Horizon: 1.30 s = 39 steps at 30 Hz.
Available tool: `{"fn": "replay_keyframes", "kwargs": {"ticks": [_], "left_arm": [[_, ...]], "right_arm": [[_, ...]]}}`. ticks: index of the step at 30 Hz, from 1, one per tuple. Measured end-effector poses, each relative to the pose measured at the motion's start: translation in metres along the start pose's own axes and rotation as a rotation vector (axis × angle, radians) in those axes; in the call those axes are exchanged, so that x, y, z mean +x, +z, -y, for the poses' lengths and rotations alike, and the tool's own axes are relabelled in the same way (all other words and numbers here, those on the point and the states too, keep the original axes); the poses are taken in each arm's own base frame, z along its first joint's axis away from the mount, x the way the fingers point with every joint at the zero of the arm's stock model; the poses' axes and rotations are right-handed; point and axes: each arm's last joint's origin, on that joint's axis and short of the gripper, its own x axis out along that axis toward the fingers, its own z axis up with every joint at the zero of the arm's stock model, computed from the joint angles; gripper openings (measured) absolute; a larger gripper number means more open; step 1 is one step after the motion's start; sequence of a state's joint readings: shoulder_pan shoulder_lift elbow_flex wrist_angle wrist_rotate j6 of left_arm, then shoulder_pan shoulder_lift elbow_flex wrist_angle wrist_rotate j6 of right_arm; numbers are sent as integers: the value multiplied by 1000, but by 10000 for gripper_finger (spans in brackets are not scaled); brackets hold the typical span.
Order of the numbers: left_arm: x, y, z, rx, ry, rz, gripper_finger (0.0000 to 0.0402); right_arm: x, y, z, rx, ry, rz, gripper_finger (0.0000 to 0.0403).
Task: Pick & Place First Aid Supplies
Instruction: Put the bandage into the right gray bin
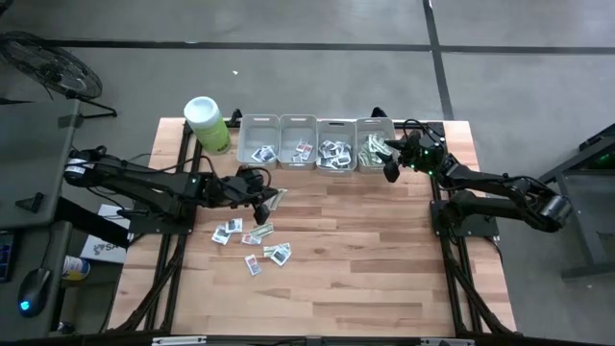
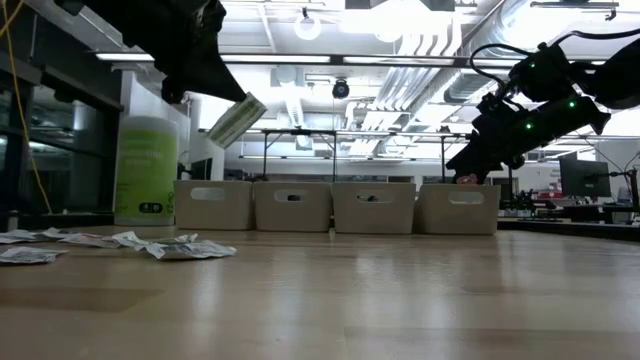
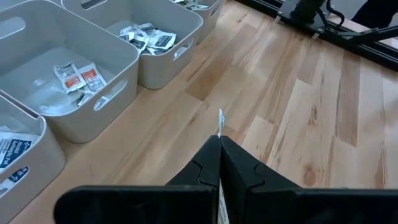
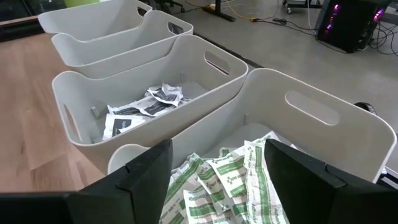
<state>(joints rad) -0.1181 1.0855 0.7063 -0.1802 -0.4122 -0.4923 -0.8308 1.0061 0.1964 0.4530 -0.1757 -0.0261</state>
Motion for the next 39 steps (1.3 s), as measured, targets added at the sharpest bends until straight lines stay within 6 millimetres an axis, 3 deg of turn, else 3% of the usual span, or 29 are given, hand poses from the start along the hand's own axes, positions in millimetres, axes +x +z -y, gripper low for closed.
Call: {"fn": "replay_keyframes", "kwargs": {"ticks": [21,28,39], "left_arm": [[0,3,2,25,-15,32,0],[0,7,4,65,-35,75,0],[-1,21,9,173,-26,228,0]], "right_arm": [[0,0,0,0,13,1,249],[0,3,-4,-4,126,36,249],[0,15,-33,-83,315,158,249]]}}
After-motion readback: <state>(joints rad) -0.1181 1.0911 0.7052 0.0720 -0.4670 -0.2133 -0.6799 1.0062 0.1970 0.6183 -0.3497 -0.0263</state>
